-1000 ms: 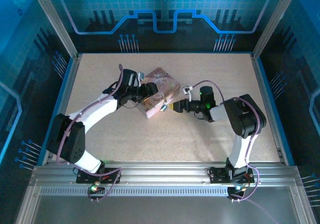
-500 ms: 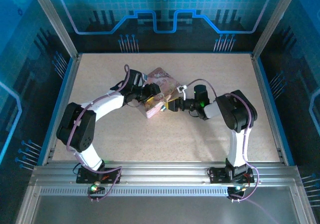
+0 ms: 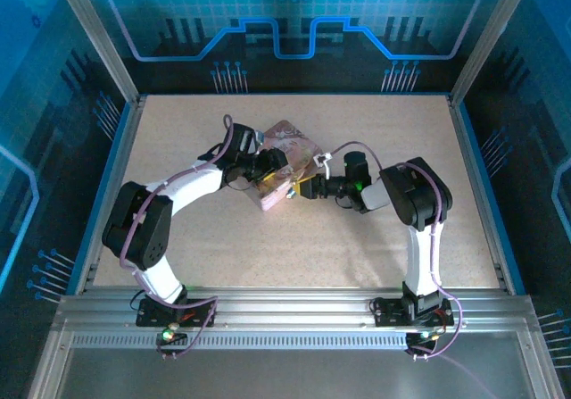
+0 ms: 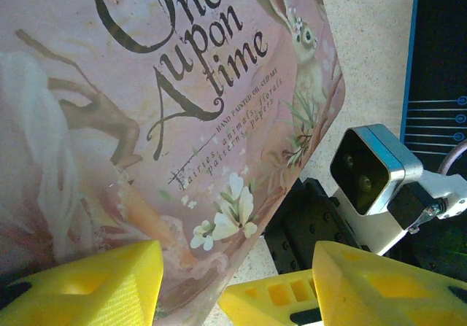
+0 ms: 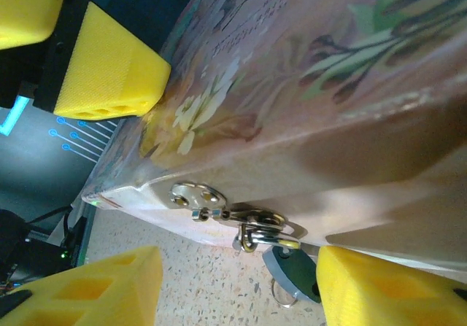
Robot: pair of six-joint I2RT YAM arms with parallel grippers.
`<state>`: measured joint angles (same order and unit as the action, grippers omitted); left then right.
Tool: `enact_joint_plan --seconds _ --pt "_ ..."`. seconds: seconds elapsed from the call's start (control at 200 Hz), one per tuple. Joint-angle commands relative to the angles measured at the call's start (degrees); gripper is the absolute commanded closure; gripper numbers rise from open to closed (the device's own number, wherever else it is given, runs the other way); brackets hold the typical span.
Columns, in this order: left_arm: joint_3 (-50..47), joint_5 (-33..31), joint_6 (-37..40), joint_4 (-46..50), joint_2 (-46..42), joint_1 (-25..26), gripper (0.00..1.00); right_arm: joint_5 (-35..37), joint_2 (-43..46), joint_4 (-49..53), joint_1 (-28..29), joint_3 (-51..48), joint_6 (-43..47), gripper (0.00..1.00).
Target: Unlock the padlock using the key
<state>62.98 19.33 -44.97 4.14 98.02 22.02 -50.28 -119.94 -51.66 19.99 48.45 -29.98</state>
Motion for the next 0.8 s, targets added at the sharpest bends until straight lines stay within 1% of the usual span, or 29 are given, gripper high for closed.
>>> enact_joint_plan --seconds 0.0,0.22,0.41,0.575,0.625,0.745,0.795 --pt "1.22 -0.10 -0.64 -0.18 1.98 1.24 0.43 -2.00 -1.69 -2.63 0.64 0.85 0.64 0.43" --pt "1.26 -0.52 -0.71 0.07 1.90 1.31 0.43 -3.23 -2.40 -4.44 0.66 1.04 0.15 0.43" --pt "1.18 -0.72 -0.64 0.25 1.83 1.34 0.43 -3.02 -2.93 -4.85 0.66 1.63 -0.08 0.44" --pt "1.18 -0.61 -0.64 0.29 1.83 1.36 0.43 -2.58 -3.26 -4.99 0.79 1.61 -0.34 0.44" --pt "1.16 -0.61 -0.64 0.27 1.83 1.35 0.43 -2.88 -3.46 -5.50 0.67 3.36 -0.61 0.44" --pt "1.09 -0.66 -0.79 0.19 1.85 1.35 0.43 -3.39 -3.44 -6.11 0.75 3.32 -0.80 0.45" --pt "1.09 -0.72 -0.74 0.19 1.91 1.33 0.43 -3.68 -3.50 -6.33 0.69 3.23 -1.14 0.46"
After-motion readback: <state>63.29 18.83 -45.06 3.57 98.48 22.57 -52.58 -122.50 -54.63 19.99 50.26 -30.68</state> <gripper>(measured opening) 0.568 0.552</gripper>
